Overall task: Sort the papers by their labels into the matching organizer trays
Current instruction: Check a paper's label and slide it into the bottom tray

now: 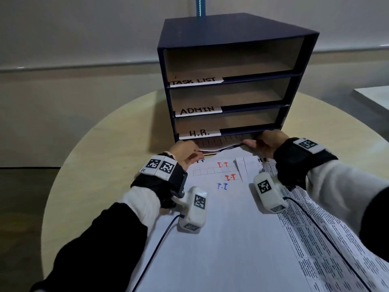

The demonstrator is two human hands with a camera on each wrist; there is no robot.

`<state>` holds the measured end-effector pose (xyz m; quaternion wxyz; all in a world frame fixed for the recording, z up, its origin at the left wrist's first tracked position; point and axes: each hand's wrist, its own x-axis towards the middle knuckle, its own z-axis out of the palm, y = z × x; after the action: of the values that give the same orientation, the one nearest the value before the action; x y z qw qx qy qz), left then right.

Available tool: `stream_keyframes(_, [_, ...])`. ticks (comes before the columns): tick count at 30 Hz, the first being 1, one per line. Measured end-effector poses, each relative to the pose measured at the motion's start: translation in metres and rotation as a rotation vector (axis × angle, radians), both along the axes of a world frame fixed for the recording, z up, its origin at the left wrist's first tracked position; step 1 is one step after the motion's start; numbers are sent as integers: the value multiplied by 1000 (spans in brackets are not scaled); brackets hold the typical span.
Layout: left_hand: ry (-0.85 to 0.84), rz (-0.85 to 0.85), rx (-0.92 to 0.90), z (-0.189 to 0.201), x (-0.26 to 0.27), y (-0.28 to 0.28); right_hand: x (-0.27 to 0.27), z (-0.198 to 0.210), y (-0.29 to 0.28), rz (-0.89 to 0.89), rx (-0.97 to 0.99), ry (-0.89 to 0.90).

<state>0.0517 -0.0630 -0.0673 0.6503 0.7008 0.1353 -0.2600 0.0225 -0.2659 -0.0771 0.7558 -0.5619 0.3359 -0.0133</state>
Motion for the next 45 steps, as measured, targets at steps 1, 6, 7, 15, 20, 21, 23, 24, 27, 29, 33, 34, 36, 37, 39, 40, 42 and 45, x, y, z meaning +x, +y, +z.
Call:
stream_keyframes(1, [26, -32, 9, 2, -1, -1, 0, 0, 1, 5, 4, -26])
stream_keyframes(6, [72, -47, -8, 5, -2, -4, -9, -1, -5, 50, 37, -11])
stream_keyframes(7, [76, -31, -19, 4, -4, -5, -10, 1, -7, 67, 33, -8])
stream_keyframes(15, [-16, 66, -17, 4, -10, -7, -10, 5, -4, 187, -50, 51])
stream_keyframes(20, [-61, -48, 159, 4, -13, -9, -7, 3, -4, 191, -41, 72])
stream_keyframes(21, [-61, -72, 197, 5, -12, -8, -7, 3, -5, 198, -37, 67])
stream_keyframes(23, [-54, -123, 245, 6, -11, -6, -8, 1, -5, 209, -31, 61])
stream_keyframes(24, [-52, -153, 259, 6, -10, -7, -8, 1, -5, 210, -27, 58])
stream_keyframes(27, [-88, -228, 361, 7, -13, -11, -8, 1, -5, 214, -28, 60])
stream_keyframes(29, [-110, -279, 386, 9, -14, -11, -10, 4, -5, 205, -4, 47])
stream_keyframes(33, [-168, -377, 449, 15, -19, -9, -17, 11, -7, 247, -31, -19])
stream_keyframes(34, [-186, -394, 466, 18, -19, -10, -20, 13, -7, 271, -74, -24])
stream_keyframes(36, [-260, -442, 519, 23, -23, -13, -30, 18, -8, 305, -224, -26])
stream_keyframes(37, [-308, -470, 550, 27, -27, -15, -36, 21, -8, 325, -322, -31])
stream_keyframes(39, [-416, -537, 586, 34, -35, -19, -45, 26, -9, 397, -510, -44])
stream_keyframes(40, [-457, -586, 596, 36, -39, -21, -50, 29, -9, 444, -590, -45])
stream_keyframes(42, [-467, -729, 625, 38, -49, -21, -60, 35, -10, 543, -698, -30])
stream_keyframes(45, [-498, -997, 817, 33, -63, -16, -77, 39, -9, 688, -728, 33])
